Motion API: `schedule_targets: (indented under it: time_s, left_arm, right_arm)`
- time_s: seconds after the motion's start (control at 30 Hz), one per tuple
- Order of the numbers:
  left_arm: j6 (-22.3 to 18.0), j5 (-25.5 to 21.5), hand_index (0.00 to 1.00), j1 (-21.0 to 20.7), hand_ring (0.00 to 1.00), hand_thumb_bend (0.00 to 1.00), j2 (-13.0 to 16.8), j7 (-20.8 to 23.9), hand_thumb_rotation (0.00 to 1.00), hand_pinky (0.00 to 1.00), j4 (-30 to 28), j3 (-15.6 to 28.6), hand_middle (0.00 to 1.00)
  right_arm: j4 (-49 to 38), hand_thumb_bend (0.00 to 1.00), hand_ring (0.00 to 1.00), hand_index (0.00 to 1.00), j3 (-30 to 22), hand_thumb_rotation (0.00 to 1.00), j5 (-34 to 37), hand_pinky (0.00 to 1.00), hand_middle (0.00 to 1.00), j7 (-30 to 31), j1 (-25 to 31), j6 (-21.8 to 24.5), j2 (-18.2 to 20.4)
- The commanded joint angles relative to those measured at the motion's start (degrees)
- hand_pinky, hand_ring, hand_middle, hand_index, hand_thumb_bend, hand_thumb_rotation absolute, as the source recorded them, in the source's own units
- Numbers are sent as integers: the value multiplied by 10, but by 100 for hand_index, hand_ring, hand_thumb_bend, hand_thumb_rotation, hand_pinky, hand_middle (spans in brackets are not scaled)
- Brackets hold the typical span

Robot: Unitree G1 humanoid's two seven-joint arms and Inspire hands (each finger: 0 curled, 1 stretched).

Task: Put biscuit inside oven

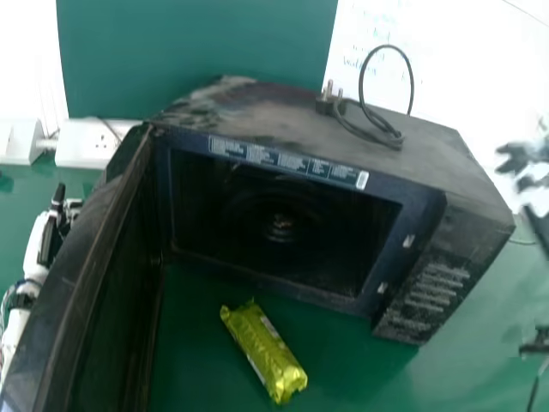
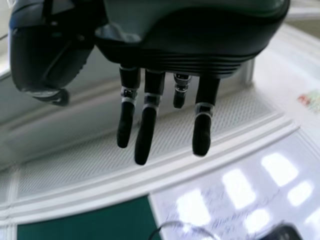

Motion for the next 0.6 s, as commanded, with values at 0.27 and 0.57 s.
schedule_targets:
  time_s: [0.27, 0.57]
  left_arm:
    - [-1, -2, 49, 3, 33, 52, 0, -2, 6, 28, -1, 0, 42]
    - [2, -1, 49, 3, 33, 52, 0, 0, 6, 28, -3, 0, 43]
  right_arm:
    - [27, 81, 60, 79, -83, 42, 129, 47, 68, 172, 87, 10, -63]
    - [17, 84, 57, 81, -77, 47, 143, 42, 69, 174, 95, 25, -75]
